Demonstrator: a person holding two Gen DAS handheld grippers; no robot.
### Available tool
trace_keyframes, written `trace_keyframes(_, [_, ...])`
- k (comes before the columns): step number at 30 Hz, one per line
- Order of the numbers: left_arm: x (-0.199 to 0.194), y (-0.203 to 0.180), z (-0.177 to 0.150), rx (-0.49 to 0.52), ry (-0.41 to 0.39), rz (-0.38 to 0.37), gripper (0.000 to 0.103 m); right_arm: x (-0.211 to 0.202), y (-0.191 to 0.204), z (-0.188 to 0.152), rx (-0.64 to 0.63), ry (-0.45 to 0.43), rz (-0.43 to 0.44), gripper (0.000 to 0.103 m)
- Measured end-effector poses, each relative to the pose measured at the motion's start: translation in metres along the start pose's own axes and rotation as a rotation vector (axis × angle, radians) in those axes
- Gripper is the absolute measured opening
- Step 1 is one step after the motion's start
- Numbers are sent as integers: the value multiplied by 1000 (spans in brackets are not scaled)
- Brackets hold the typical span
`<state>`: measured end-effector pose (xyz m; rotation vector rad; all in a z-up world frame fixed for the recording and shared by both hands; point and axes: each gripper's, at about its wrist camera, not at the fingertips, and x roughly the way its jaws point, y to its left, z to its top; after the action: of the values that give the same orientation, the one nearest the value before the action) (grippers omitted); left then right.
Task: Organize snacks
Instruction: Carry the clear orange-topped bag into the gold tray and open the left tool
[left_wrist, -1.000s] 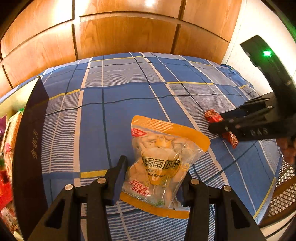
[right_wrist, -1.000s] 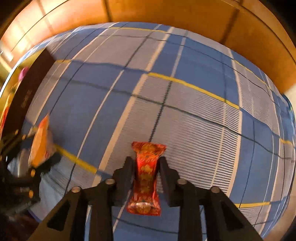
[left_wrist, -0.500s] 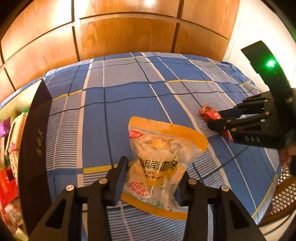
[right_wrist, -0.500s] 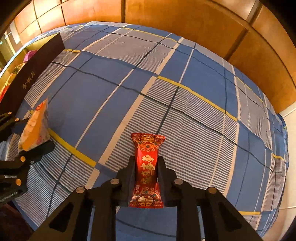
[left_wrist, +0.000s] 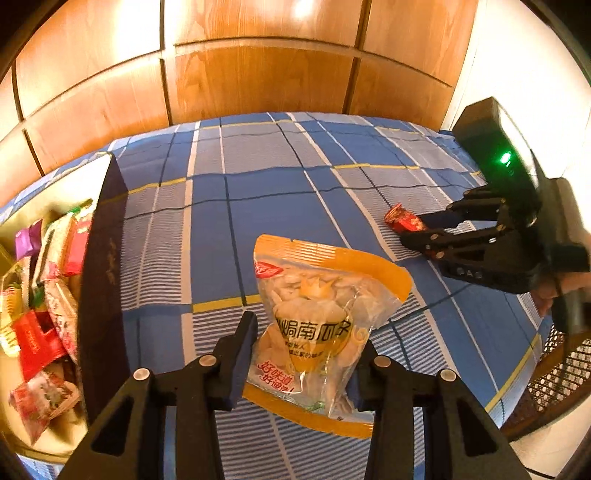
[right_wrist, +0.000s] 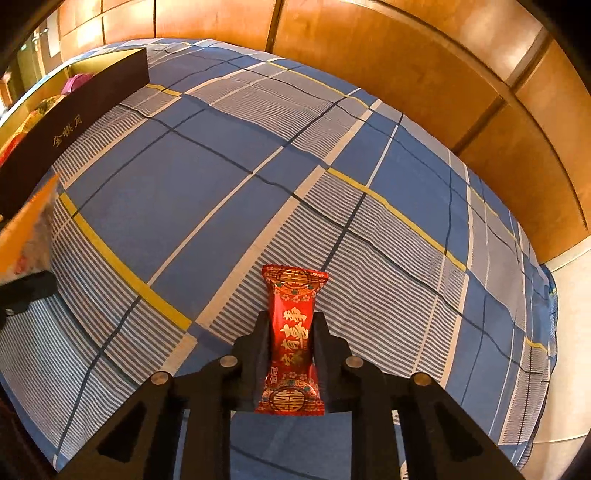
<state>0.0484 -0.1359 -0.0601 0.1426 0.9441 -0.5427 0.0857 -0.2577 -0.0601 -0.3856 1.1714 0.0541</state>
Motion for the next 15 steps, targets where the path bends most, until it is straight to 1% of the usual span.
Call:
trace_keyframes(3, [-11, 3, 3, -18, -22, -8, 42, 1, -1, -2, -20, -9, -10, 22])
trace_keyframes(7, [-27, 6, 7, -32, -41, 5, 42, 6, -7, 2, -6, -6, 11, 22])
trace_keyframes(9, [-39, 9, 9, -34, -65, 10, 42, 7, -7, 3, -8, -7, 13, 22])
trace_keyframes(12, [-53, 15, 11, -60, -89, 10, 42, 7, -3, 2, -35, -16, -4, 22])
trace_keyframes(15, [-69, 23, 14, -72, -120, 35, 42, 7, 1, 1, -65, -27, -25, 22])
